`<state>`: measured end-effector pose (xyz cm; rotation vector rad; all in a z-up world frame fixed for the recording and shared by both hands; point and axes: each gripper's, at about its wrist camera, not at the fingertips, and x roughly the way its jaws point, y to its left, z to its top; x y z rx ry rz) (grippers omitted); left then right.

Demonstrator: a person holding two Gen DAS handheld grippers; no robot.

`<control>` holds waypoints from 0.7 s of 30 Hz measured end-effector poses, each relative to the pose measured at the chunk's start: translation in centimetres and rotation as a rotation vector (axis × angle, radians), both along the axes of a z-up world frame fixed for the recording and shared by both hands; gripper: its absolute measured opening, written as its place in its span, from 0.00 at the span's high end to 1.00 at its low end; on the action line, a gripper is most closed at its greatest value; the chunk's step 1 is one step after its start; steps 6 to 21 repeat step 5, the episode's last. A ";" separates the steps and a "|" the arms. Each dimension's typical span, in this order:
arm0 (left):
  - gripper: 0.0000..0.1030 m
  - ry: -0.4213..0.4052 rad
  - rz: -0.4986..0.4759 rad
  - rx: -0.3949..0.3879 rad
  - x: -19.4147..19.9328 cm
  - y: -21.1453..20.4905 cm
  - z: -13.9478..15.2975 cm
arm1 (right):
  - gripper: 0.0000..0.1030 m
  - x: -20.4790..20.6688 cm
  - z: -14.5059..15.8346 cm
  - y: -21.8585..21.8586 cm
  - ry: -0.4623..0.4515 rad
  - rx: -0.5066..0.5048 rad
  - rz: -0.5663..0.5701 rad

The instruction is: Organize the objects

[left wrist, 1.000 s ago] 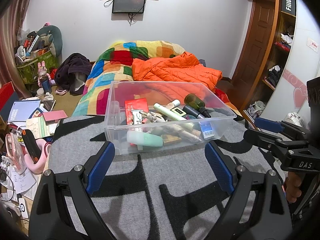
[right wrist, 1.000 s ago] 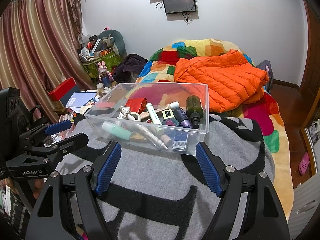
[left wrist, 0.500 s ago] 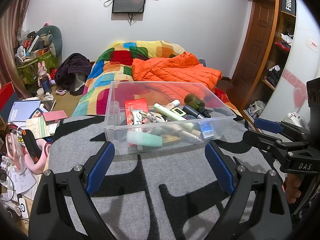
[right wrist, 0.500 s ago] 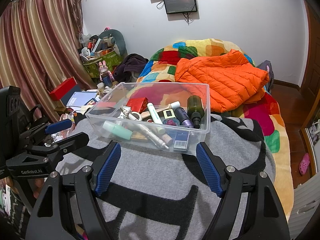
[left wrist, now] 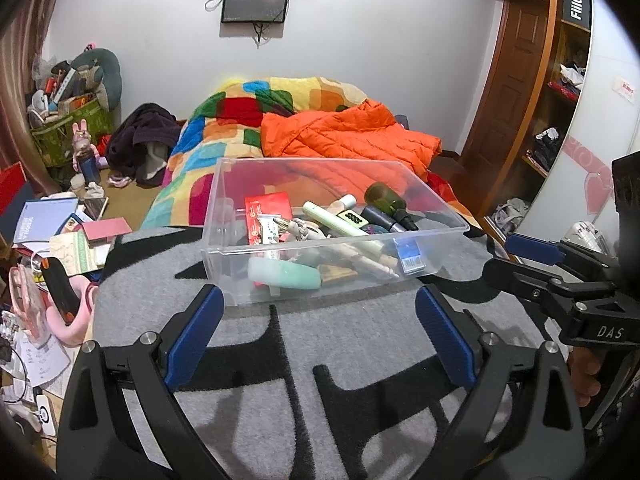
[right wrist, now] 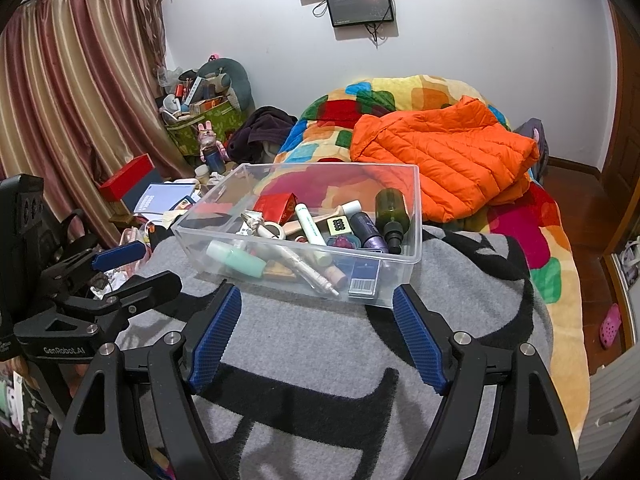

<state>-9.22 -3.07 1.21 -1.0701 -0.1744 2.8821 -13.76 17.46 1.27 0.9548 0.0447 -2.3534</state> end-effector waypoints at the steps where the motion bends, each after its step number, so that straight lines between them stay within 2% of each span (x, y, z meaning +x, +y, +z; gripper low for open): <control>1: 0.05 0.006 0.001 -0.002 0.1 0.0 0.1 | 0.26 0.0 0.0 0.0 -0.001 0.000 0.001; 21: 0.05 0.009 0.000 0.000 0.3 0.0 0.4 | 0.26 0.1 0.0 -0.1 -0.006 0.001 0.003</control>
